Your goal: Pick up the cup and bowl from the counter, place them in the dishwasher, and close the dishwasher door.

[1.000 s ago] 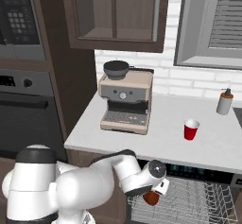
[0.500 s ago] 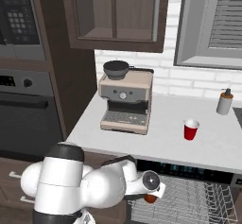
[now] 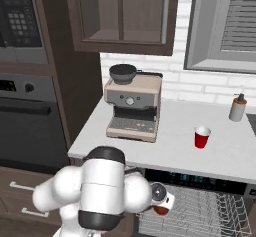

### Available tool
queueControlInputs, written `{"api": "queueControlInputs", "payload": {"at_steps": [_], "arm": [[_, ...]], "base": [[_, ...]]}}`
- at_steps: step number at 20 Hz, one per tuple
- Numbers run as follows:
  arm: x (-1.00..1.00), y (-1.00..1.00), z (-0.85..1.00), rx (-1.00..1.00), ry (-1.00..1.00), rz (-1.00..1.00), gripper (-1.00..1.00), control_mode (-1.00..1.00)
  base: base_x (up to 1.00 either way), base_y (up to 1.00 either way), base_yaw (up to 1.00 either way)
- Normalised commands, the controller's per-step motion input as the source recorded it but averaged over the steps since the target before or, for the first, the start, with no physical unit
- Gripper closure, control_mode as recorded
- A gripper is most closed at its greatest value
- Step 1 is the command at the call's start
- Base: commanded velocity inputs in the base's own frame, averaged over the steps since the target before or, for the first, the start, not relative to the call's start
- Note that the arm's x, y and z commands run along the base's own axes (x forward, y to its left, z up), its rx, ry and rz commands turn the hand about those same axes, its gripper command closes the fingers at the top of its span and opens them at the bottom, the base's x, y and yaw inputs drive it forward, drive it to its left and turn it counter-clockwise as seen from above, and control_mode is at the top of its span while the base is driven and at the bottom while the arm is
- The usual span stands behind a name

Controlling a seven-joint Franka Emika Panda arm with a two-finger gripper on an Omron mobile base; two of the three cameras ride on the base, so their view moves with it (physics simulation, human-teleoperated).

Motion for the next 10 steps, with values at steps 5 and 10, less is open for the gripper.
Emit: {"api": "queueControlInputs", "payload": {"at_steps": [5, 10], "arm": [[0.08, -0.04, -0.42, -0.03, 0.01, 0.01, 1.0, -1.0], [0.01, -0.02, -0.31, 0.0, 0.11, 0.01, -1.0, -1.0]], "base": [[0.0, 0.0, 0.0], [0.0, 0.0, 0.0]]}}
